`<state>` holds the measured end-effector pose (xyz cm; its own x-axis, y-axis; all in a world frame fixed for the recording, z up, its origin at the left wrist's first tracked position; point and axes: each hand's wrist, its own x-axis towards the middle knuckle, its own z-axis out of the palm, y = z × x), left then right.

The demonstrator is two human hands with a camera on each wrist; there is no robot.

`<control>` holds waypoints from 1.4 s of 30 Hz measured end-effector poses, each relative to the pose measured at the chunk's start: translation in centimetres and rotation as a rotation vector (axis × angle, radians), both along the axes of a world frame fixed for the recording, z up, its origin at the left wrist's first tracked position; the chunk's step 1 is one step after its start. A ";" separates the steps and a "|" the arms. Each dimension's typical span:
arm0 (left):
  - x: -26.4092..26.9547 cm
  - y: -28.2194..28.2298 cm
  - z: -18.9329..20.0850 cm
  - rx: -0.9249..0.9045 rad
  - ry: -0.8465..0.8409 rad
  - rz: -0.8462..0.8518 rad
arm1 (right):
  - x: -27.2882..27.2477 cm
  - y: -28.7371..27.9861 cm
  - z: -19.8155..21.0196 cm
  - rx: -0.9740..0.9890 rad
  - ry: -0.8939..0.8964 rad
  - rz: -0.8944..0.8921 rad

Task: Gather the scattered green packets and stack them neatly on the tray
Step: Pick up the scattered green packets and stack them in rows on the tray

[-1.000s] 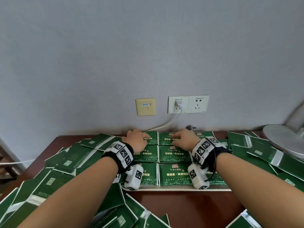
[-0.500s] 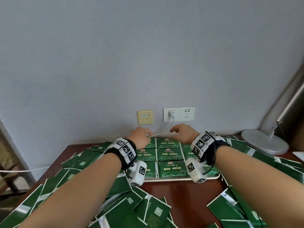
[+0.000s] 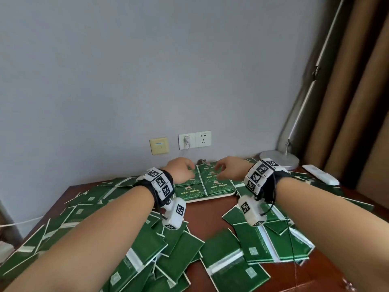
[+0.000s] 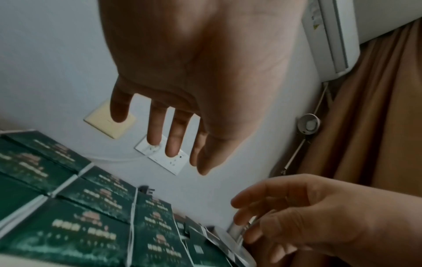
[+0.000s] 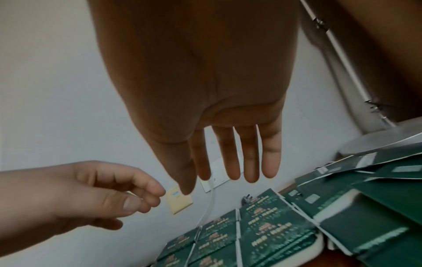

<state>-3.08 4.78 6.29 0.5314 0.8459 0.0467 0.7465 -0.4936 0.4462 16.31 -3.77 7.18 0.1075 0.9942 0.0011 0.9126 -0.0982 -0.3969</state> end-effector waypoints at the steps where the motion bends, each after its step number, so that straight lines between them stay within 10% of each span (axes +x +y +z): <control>1: 0.8 -0.9 -0.2 0.001 0.004 -0.018 | 0.5 -1.1 -0.3 -0.013 0.002 -0.003; 26: 4.2 -9.7 -9.7 -0.166 0.449 -0.200 | 1.3 -7.9 -9.2 -0.346 -0.231 0.152; 42: 4.5 -9.8 -10.3 -0.268 0.372 -0.160 | 3.0 -7.0 -10.6 -0.302 -0.115 0.066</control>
<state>1.46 -5.06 -3.97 0.5951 0.7086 -0.3793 0.8036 -0.5193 0.2908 19.28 -10.75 -3.43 0.0594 0.9561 -0.2868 0.9581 -0.1353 -0.2524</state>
